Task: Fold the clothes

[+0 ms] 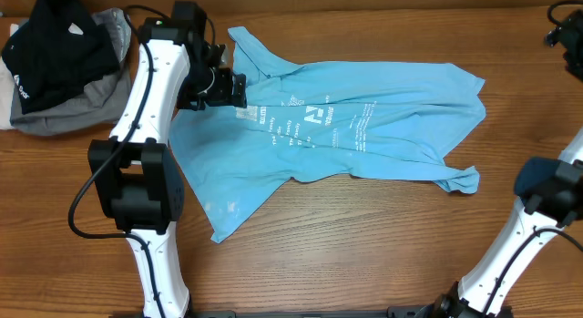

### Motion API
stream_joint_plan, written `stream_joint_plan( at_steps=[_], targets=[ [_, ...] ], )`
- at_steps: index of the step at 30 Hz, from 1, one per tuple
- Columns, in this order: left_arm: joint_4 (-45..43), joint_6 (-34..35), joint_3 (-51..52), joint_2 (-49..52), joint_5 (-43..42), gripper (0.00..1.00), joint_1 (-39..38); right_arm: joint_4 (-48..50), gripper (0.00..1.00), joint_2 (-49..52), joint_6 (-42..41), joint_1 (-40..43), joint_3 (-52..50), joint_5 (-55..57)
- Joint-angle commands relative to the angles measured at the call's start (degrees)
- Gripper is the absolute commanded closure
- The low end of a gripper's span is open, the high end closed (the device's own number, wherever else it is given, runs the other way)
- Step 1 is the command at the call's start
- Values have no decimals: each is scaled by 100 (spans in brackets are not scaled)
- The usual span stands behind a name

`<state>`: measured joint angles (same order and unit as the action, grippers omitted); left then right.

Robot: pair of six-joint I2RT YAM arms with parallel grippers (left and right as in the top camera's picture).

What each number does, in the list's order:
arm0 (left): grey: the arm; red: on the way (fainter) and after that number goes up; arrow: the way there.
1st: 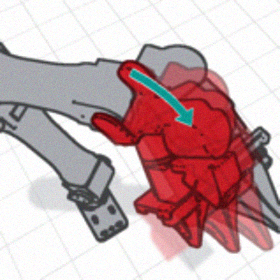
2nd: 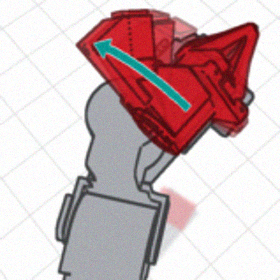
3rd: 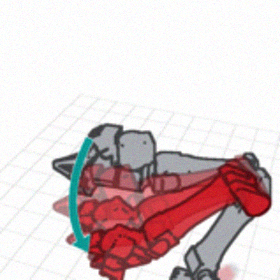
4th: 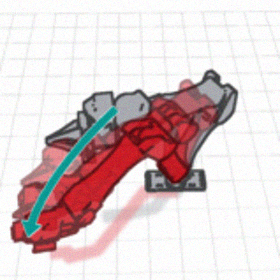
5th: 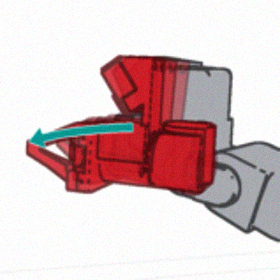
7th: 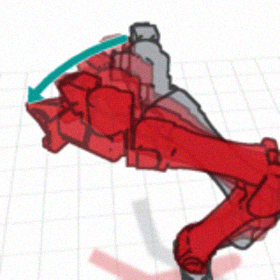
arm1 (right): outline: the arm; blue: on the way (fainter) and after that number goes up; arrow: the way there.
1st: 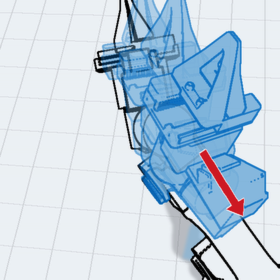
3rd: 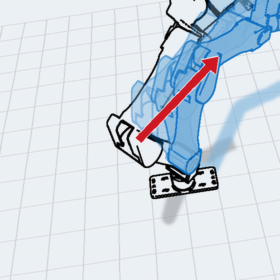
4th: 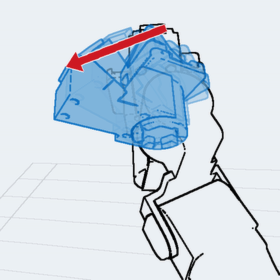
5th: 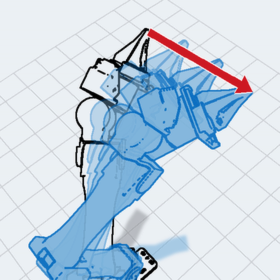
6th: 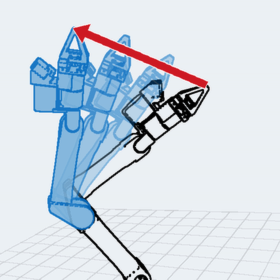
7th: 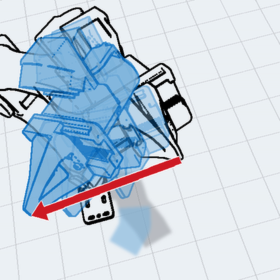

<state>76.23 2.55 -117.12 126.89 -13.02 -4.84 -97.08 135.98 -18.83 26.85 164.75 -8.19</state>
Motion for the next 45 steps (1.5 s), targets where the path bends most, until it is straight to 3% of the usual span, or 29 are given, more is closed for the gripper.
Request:
stream_joint_plan(
  at_steps=[1,3,4,7,15,25,30,33,45],
  targets=[
    [367,-138,-170,-442,-52,0,-7,0,7,-1198,-28,-26,-673,-415],
    [549,-238,-170,-669,-52,0,-7,0,0,-1733,-24,-26,-1436,-245],
    [629,-260,-170,-933,-35,0,-7,0,0,-2269,-26,-26,-2343,-15],
    [750,-168,-170,-1285,-42,0,-9,2,0,-2916,-28,-24,-3641,310],
    [1945,26,68,-1460,9,0,-7,614,0,-3862,-72,-15,-6203,446],
    [1169,68,1309,-1458,7,0,-7,1987,0,-3921,-70,-20,-9001,37],
    [890,66,1672,-1456,4,0,-7,2822,3,-3919,-70,-20,-9683,-205],
    [704,66,1803,-1456,4,0,-7,3709,28,-3877,-76,-20,-10043,-358],
    [592,63,1803,-1456,7,0,-7,4546,28,-3639,-70,-20,-10148,-87]
  ],
)
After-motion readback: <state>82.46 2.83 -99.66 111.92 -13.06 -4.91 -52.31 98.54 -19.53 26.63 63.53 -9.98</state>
